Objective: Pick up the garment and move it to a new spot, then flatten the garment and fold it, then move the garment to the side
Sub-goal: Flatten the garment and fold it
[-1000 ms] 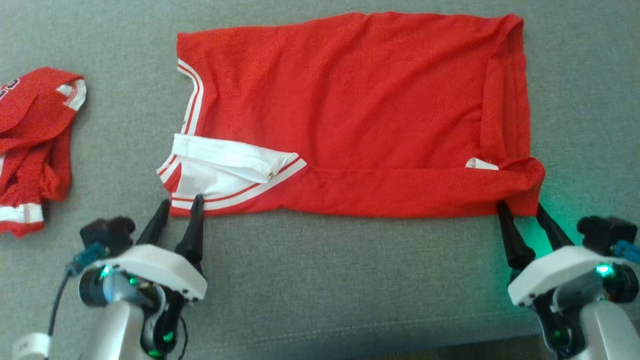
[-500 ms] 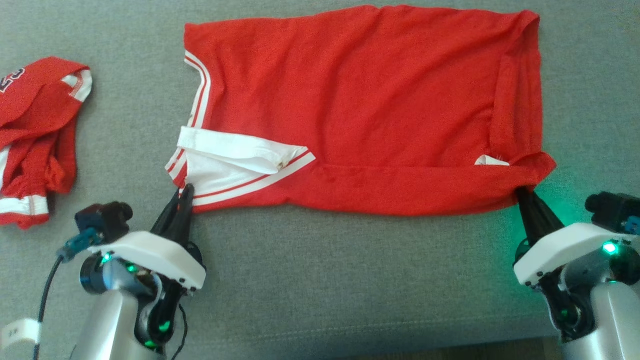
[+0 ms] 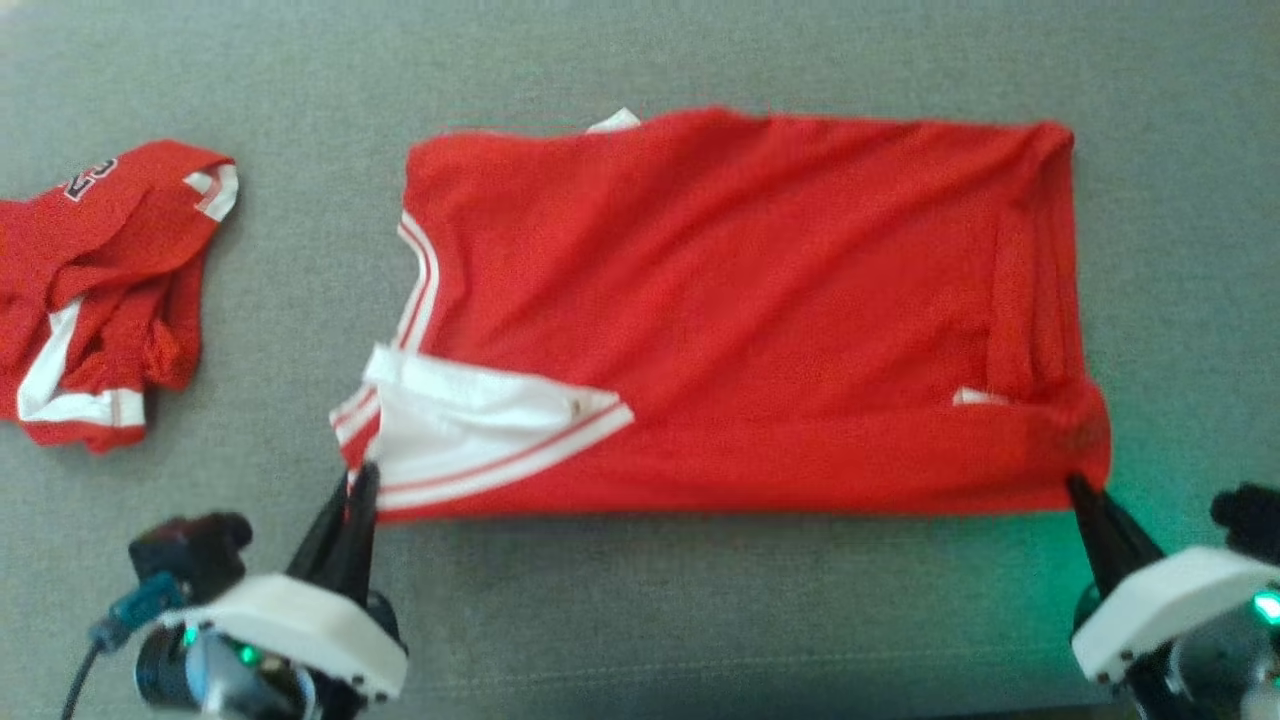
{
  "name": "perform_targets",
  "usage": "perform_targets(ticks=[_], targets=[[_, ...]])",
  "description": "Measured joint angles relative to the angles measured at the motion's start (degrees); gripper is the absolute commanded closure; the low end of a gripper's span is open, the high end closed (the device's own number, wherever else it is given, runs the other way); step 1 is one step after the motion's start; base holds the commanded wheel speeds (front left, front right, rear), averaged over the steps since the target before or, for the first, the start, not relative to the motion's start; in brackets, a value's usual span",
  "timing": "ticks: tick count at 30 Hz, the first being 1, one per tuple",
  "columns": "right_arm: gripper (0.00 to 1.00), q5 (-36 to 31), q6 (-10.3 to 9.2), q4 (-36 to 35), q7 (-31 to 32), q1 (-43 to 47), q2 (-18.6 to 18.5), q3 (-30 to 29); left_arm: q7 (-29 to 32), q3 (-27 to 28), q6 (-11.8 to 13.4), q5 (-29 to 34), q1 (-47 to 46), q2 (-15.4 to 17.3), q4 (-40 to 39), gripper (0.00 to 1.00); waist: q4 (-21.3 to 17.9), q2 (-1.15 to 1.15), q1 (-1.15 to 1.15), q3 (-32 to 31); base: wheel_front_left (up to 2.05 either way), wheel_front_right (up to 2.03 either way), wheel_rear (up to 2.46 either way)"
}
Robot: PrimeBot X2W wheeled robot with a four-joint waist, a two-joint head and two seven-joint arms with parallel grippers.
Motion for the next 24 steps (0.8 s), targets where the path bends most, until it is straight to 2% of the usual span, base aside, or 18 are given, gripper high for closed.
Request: perform_targets(ticks=[5,10,11,12,13,19,24], targets=[[1.00,0.0,0.00,-0.4,2.3,3.2,1.2,-1.3,3.0,-0.1,1.9,-0.5,4.8,-0.1,-1.7,1.00,0.2,0.00,0.00,-1.6,0.00,0.00,0.00],[1.00,-0.9,0.00,-0.6,3.1,4.1,1.3,-1.8,3.9,-0.6,2.4,-1.1,6.3,-0.3,-0.9,1.00,0.1,0.00,0.00,-2.5,0.00,0.00,0.00],[0.93,-1.0,0.00,-0.6,3.4,4.1,1.3,-1.8,3.9,-0.7,2.4,-1.1,6.3,-0.4,-0.2,0.82,0.1,0.00,0.00,-2.6,0.00,0.00,0.00],[0.18,-1.0,0.00,-0.6,3.4,4.1,1.4,-1.8,3.9,-0.8,2.4,-1.1,6.2,-0.5,0.7,0.04,0.1,0.00,0.00,-2.6,0.00,0.00,0.00],[0.00,-1.0,0.00,-0.6,3.4,4.0,1.4,-1.8,3.9,-1.1,2.4,-1.1,6.1,-0.5,1.5,0.00,0.1,0.00,0.00,-2.7,0.00,0.00,0.00],[0.00,-3.0,0.00,-2.2,-0.6,3.6,1.4,-1.3,0.3,-1.5,3.1,1.0,4.5,-0.6,3.0,0.00,-0.4,0.00,0.00,-2.8,0.00,0.00,0.00],[0.00,-6.9,0.00,-6.7,-10.1,0.3,0.7,0.6,-8.2,-0.6,4.9,6.3,1.1,-0.5,1.1,0.00,-0.9,0.00,0.00,-3.3,0.00,0.00,0.00]])
